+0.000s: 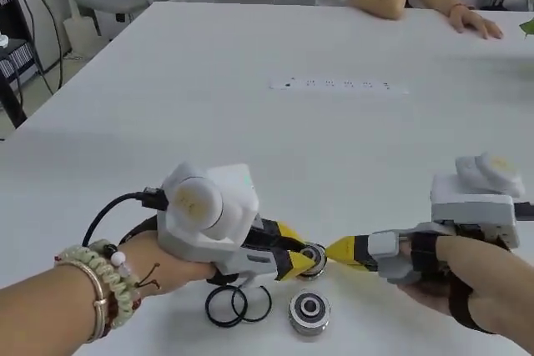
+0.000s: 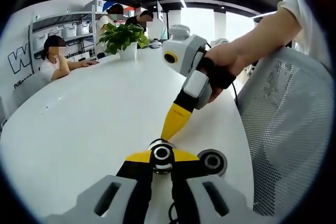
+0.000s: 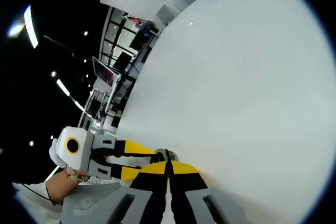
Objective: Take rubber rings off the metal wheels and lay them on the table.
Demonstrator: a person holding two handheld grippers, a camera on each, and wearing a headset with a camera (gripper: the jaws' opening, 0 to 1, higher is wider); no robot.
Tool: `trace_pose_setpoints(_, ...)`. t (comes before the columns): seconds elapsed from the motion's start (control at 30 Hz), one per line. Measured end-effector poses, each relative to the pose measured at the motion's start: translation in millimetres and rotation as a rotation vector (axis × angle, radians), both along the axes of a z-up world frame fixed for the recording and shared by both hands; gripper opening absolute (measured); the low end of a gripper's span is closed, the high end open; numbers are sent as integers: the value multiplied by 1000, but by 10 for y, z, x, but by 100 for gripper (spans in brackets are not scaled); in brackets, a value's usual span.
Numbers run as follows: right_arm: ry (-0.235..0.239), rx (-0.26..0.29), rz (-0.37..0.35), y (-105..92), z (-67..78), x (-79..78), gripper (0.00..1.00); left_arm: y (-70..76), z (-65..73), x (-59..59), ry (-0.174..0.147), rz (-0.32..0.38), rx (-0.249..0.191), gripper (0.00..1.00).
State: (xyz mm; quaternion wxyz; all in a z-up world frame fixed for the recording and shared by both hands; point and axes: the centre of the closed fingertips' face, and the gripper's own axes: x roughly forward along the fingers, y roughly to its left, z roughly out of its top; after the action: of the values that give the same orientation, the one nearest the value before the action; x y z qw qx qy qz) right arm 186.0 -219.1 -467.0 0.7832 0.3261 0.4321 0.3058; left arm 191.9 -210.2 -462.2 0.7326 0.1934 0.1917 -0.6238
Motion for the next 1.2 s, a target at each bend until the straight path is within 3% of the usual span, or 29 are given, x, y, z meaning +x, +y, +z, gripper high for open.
trace_pose_setpoints(0.23,-16,-72,15,3,7,5,0,0,-1,1,2,18,-2,7)
trace_pose_setpoints(0.4,14,-64,-18,-29,-26,20,0,0,0,0,6,22,-10,7)
trace_pose_setpoints(0.53,5,-69,-8,-49,-35,35,0,-4,2,-3,12,30,-20,7)
trace_pose_setpoints(0.83,33,-36,-16,-60,-44,38,0,-3,2,-4,6,18,-22,7)
trace_pose_setpoints(1.2,-10,-59,57,16,7,-9,0,-6,-3,-6,-4,10,-7,7)
